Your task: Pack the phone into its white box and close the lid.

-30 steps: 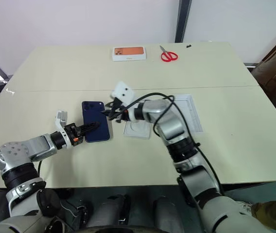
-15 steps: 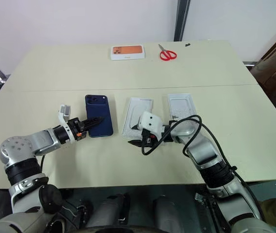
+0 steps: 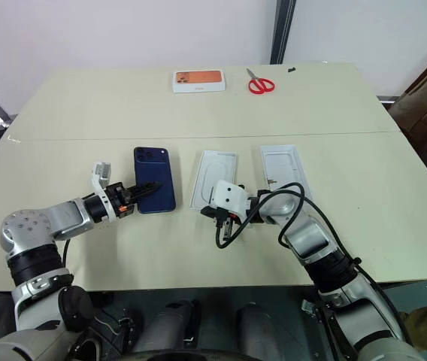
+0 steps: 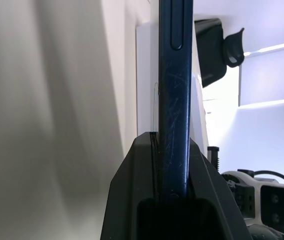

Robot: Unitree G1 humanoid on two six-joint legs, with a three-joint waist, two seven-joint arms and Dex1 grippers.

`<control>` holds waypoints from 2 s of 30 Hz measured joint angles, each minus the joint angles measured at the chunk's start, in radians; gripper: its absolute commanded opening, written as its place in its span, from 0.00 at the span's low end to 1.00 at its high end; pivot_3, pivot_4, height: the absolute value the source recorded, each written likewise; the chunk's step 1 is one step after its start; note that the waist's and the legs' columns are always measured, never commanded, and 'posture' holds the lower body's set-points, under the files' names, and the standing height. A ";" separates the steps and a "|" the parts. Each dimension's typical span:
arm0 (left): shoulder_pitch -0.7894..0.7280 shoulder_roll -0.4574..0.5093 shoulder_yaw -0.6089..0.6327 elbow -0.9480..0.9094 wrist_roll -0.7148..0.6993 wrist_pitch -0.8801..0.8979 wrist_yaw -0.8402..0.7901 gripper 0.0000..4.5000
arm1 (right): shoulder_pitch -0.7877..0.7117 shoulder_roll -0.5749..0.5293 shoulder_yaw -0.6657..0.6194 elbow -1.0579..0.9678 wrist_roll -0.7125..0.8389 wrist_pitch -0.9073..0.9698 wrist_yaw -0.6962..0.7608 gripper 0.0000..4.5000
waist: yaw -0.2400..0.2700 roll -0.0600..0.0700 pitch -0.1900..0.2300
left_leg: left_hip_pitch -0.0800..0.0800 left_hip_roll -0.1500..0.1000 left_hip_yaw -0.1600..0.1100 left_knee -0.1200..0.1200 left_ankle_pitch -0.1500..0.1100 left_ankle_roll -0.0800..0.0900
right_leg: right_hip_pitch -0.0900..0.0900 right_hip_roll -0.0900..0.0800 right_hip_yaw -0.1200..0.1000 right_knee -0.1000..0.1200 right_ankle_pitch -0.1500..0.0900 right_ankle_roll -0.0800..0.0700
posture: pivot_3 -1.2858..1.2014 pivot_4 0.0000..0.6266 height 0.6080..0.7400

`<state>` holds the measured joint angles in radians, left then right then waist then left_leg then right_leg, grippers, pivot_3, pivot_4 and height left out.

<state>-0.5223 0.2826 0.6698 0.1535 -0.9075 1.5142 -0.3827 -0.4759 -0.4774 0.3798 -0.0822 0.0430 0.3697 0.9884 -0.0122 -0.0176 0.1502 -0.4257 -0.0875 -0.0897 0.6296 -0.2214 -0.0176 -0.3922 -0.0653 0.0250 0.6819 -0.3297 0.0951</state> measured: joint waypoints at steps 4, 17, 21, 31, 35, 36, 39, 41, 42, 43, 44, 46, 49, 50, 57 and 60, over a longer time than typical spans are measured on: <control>0.008 0.013 -0.011 0.008 0.000 -0.011 -0.021 0.00 | 0.006 0.004 -0.009 -0.027 0.060 0.037 0.030 0.19 | 0.000 0.000 0.000 | 0.000 0.000 0.000 0.000 0.000 0.000 | 0.000 0.000 0.000 0.000 0.000 0.000 | 0.52 0.24 0.95; 0.009 0.010 -0.033 0.022 -0.018 -0.014 -0.028 0.00 | -0.006 -0.001 0.006 0.054 -0.025 -0.031 -0.029 0.62 | -0.001 0.000 0.000 | 0.000 0.000 0.000 0.000 0.000 0.000 | 0.000 0.000 0.000 0.000 0.000 0.000 | 0.52 0.24 0.95; 0.009 0.010 -0.038 0.022 -0.019 -0.014 -0.027 0.00 | -0.006 -0.001 0.007 0.059 -0.031 -0.051 -0.023 0.62 | -0.001 0.000 0.000 | 0.000 0.000 0.000 0.000 0.000 0.000 | 0.000 0.000 0.000 0.000 0.000 0.000 | 0.52 0.24 0.95; 0.008 -0.013 -0.038 -0.001 -0.027 -0.010 0.002 0.00 | -0.005 0.011 0.004 0.058 -0.033 -0.055 -0.017 0.00 | -0.001 0.000 0.000 | 0.000 0.000 0.000 0.000 0.000 0.000 | 0.000 0.000 0.000 0.000 0.000 0.000 | 0.52 0.24 0.95; 0.008 -0.028 -0.037 -0.015 -0.042 0.007 0.023 0.00 | -0.005 0.012 0.003 0.060 -0.033 -0.055 -0.020 0.00 | -0.001 0.000 0.000 | 0.000 0.000 0.000 0.001 0.000 0.000 | 0.000 0.000 0.000 0.000 0.000 0.000 | 0.52 0.24 0.95; 0.008 -0.030 -0.037 -0.019 -0.046 0.010 0.027 0.00 | -0.005 0.013 0.002 0.061 -0.033 -0.055 -0.021 0.00 | -0.001 0.000 0.000 | 0.000 0.000 0.000 0.001 0.000 0.000 | 0.000 0.000 0.000 0.000 0.000 0.000 | 0.52 0.24 0.95; 0.008 -0.031 -0.037 -0.024 -0.056 0.023 0.041 0.00 | -0.005 0.015 0.002 0.063 -0.033 -0.058 -0.022 0.00 | -0.001 0.000 0.000 | 0.000 0.000 0.000 0.001 0.000 0.000 | 0.000 0.000 0.000 0.000 0.000 0.000 | 0.52 0.24 0.95; 0.008 -0.031 -0.036 -0.030 -0.060 0.028 0.049 0.00 | -0.005 0.015 0.002 0.063 -0.032 -0.059 -0.020 0.00 | -0.001 0.000 0.000 | 0.000 0.000 0.000 0.001 0.000 0.000 | 0.000 0.000 0.000 0.000 0.000 0.000 | 0.52 0.24 0.95; 0.008 -0.031 -0.036 -0.032 -0.064 0.029 0.052 0.00 | -0.004 0.015 0.002 0.063 -0.029 -0.058 -0.017 0.00 | -0.001 0.000 0.000 | 0.000 0.000 0.000 0.001 0.000 0.000 | 0.000 0.000 0.000 0.000 0.000 0.000 | 0.52 0.24 0.95; 0.008 -0.031 -0.036 -0.034 -0.065 0.030 0.055 0.00 | -0.001 0.015 -0.001 0.060 -0.021 -0.054 -0.012 0.00 | -0.001 0.000 0.000 | 0.000 0.000 0.000 0.001 0.000 0.000 | 0.000 0.000 0.000 0.000 0.000 0.000 | 0.52 0.24 0.95; 0.008 -0.031 -0.035 -0.035 -0.066 0.030 0.059 0.00 | 0.004 0.014 -0.004 0.051 -0.015 -0.050 -0.005 0.00 | -0.001 0.000 0.000 | 0.000 0.000 0.000 0.001 0.000 0.000 | 0.000 0.000 0.000 0.000 0.000 0.000 | 0.52 0.24 0.95; 0.008 -0.031 -0.029 -0.036 -0.069 0.031 0.061 0.00 | 0.019 0.007 -0.004 0.012 0.003 -0.049 0.014 0.00 | -0.001 0.000 0.000 | 0.000 0.000 0.000 0.001 0.000 0.000 | 0.000 0.000 0.000 0.000 0.000 0.000 | 0.52 0.24 0.95; 0.000 -0.030 -0.006 -0.026 -0.089 0.039 0.061 0.00 | 0.049 -0.010 -0.002 -0.054 0.025 -0.030 0.041 0.00 | 0.000 0.000 0.000 | 0.000 0.000 0.000 0.001 0.000 0.000 | 0.000 0.000 0.000 0.000 0.000 0.000 | 0.52 0.24 0.95; -0.008 -0.026 0.007 -0.013 -0.098 0.045 0.061 0.00 | 0.059 -0.012 -0.002 -0.075 0.032 -0.019 0.045 0.00 | 0.000 0.000 0.000 | 0.000 0.000 0.000 0.001 0.000 0.000 | 0.000 0.000 0.000 0.000 0.000 0.000 | 0.52 0.24 0.95; -0.070 0.011 0.057 0.051 -0.127 0.053 0.061 0.00 | 0.089 -0.012 0.037 -0.113 0.037 0.023 0.038 0.22 | 0.000 0.000 0.000 | 0.000 0.000 0.000 0.001 0.000 0.000 | 0.000 0.000 0.000 0.000 0.000 0.000 | 0.52 0.24 0.95; -0.074 0.012 0.057 0.069 -0.129 0.055 0.061 0.00 | 0.092 -0.007 0.048 -0.113 0.037 0.035 0.026 0.56 | 0.000 0.000 0.000 | 0.000 0.000 0.000 0.001 0.000 0.000 | 0.000 0.000 0.000 0.000 0.000 0.000 | 0.52 0.24 0.95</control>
<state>-0.5961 0.2942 0.7270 0.2229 -1.0367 1.5690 -0.3219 -0.3838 -0.4848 0.4279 -0.1952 0.0796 0.4047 1.0148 -0.0122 -0.0180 0.1504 -0.4257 -0.0876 -0.0898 0.6305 -0.2213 -0.0176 -0.3920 -0.0652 0.0250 0.6821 -0.3297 0.0951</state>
